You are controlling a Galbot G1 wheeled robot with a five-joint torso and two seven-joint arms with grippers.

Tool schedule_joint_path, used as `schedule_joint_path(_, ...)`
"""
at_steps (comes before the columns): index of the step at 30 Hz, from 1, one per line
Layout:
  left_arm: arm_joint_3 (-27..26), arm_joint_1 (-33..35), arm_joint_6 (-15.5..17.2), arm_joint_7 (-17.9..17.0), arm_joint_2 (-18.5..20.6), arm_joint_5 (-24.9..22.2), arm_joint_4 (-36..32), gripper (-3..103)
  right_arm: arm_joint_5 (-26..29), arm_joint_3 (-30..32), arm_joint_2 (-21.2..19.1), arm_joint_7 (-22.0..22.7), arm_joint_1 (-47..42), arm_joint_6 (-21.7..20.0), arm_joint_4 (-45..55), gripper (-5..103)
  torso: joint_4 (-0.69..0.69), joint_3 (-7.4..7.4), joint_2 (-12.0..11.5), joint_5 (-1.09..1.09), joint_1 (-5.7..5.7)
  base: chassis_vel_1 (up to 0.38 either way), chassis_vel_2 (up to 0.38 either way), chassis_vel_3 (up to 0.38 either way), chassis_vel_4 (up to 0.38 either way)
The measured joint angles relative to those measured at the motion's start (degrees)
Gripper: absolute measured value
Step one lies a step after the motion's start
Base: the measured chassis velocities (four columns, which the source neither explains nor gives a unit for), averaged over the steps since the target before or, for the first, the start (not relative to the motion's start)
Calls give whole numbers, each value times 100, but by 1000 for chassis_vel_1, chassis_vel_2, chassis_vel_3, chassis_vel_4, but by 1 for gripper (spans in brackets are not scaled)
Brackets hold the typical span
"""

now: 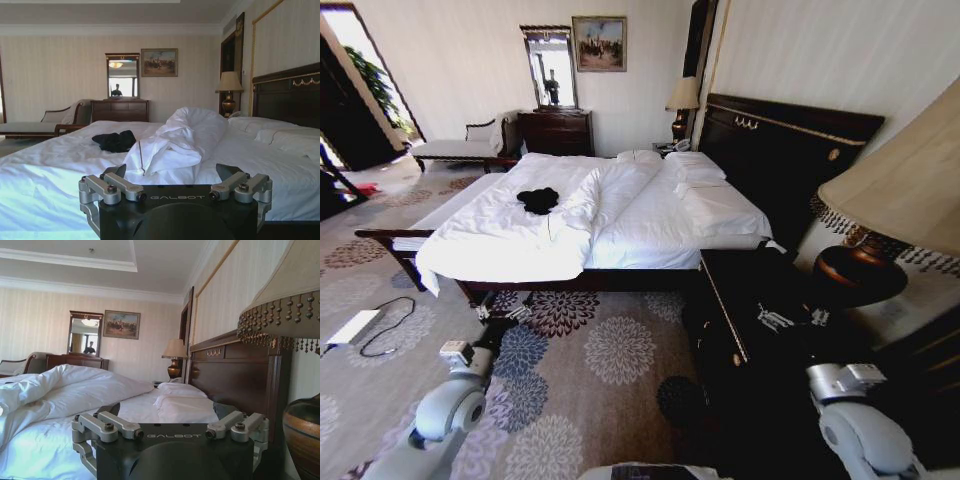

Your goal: Fold the clothes on the bed.

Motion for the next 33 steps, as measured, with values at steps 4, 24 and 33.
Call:
schedule_joint_path(4, 13, -1, 2, -5, -4, 4, -4, 100, 0, -23, 33, 2, 1, 0, -26, 100, 0, 0, 0, 0, 0, 0, 0, 0, 0)
schedule_joint_path(24, 53, 22, 0, -17, -73, 28, 17, 100, -23, -45, 87, 2, -28, 81, -101, 100, 0, 0, 0, 1, -1, -9, 14, 11, -14)
schedule_joint_path(33, 101, 19, -16, -17, -96, 28, 48, 100, -47, -69, 101, -2, -25, 83, -135, 100, 0, 1, 0, -1, 0, -110, 117, 129, -125)
